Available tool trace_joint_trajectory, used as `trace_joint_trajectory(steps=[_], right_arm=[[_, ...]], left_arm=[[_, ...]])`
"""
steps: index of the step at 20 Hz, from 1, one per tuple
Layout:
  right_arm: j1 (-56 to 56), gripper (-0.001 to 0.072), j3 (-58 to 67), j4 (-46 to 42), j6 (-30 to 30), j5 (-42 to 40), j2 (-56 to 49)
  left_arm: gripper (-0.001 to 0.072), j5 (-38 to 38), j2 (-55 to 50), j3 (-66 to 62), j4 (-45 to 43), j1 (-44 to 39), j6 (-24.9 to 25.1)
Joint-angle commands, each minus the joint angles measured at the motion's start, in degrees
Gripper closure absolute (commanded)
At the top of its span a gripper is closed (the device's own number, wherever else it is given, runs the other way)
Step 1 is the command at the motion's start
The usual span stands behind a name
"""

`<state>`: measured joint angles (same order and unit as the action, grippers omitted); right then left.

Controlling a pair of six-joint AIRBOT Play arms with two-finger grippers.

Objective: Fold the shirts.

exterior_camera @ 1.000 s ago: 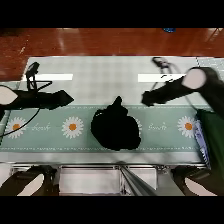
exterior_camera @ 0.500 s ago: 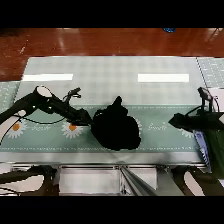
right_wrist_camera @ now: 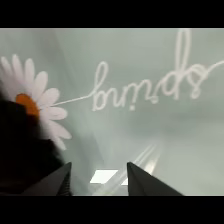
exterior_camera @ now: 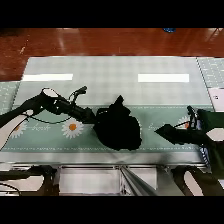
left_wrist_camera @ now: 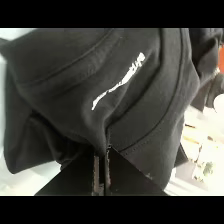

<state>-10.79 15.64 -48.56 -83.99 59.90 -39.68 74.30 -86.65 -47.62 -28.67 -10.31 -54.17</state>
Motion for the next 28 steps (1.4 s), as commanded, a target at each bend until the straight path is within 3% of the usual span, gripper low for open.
trace_joint_trajectory(steps=[1,5,9,13,14,15,16,18,23,28], right_arm=[[0.0,0.0304,-1.4,12.0,7.7,-1.0,-2.1],[2.1,0.0304,-1.4,19.5,15.1,-0.6,-8.7],[16.2,0.0304,-1.2,28.1,19.9,-8.9,-18.0],[24.9,0.0327,4.8,32.8,23.8,-11.5,-27.0],[25.9,0.0463,7.0,32.8,24.6,-11.2,-29.0],[26.5,0.065,9.5,32.7,26.5,-10.0,-30.6],[26.5,0.0689,12.3,31.6,28.7,-7.8,-31.5],[25.4,0.0689,19.4,24.9,26.3,-4.1,-30.7],[18.8,0.0689,52.3,-0.2,9.9,7.0,-24.8],[17.3,0.0689,93.4,-8.1,2.4,13.0,-24.0]], left_arm=[[0.0689,-2.8,-0.1,-0.1,0.8,-0.3,0.6],[0.0688,-2.8,-0.1,-0.2,0.8,-0.3,0.3],[0.0688,-2.8,-0.1,-0.2,0.8,-0.3,-0.5],[0.0688,-3.2,-0.1,-0.2,0.8,-0.3,-0.6],[0.0688,-3.5,-0.1,-0.2,0.8,-0.3,-0.8],[0.0689,-3.5,0.0,-0.6,0.8,-0.2,-1.2],[0.0688,-2.8,0.1,-1.7,1.1,0.3,-2.8],[0.0689,-1.2,1.9,-5.9,1.8,2.3,-3.1],[0.0689,-2.1,12.0,-26.3,2.1,11.0,-9.7],[0.0689,-2.9,20.0,-55.1,1.2,15.8,-12.3]])
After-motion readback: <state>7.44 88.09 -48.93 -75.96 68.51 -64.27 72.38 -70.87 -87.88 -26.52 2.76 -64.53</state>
